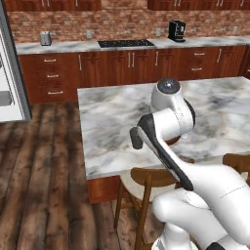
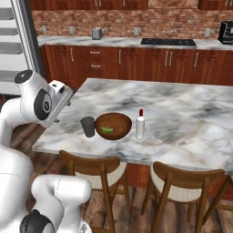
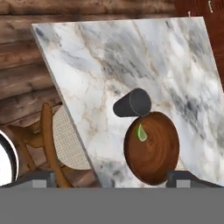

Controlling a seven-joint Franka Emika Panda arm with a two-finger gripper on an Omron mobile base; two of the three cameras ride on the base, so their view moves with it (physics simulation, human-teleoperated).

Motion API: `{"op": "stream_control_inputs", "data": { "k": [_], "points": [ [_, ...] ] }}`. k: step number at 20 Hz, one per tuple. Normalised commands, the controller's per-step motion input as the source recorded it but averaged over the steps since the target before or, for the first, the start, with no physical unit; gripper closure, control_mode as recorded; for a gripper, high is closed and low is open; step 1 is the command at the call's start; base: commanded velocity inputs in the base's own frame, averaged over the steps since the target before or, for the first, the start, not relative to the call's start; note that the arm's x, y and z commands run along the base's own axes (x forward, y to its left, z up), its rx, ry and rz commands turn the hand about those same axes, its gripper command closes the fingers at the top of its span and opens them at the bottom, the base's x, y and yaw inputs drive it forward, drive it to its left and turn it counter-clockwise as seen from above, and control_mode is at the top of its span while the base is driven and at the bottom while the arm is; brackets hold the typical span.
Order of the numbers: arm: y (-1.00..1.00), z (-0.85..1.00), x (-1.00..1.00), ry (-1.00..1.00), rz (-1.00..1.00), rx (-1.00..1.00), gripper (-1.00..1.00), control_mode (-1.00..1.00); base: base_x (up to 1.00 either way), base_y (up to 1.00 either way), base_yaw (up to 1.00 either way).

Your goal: There is a bowl on the dining counter. Grab a lemon wedge from the fridge and place it in the bowl. Then get the liquor bottle and glass cup from the cabinet and place them next to the bowl.

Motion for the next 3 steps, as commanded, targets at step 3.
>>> {"op": "stream_control_inputs", "data": {
  "k": [3],
  "points": [
    [-0.36,0.00,-1.00,-0.08,0.00,-0.01,-1.00,-1.00,0.00,0.00,0.00]
  ]
}}
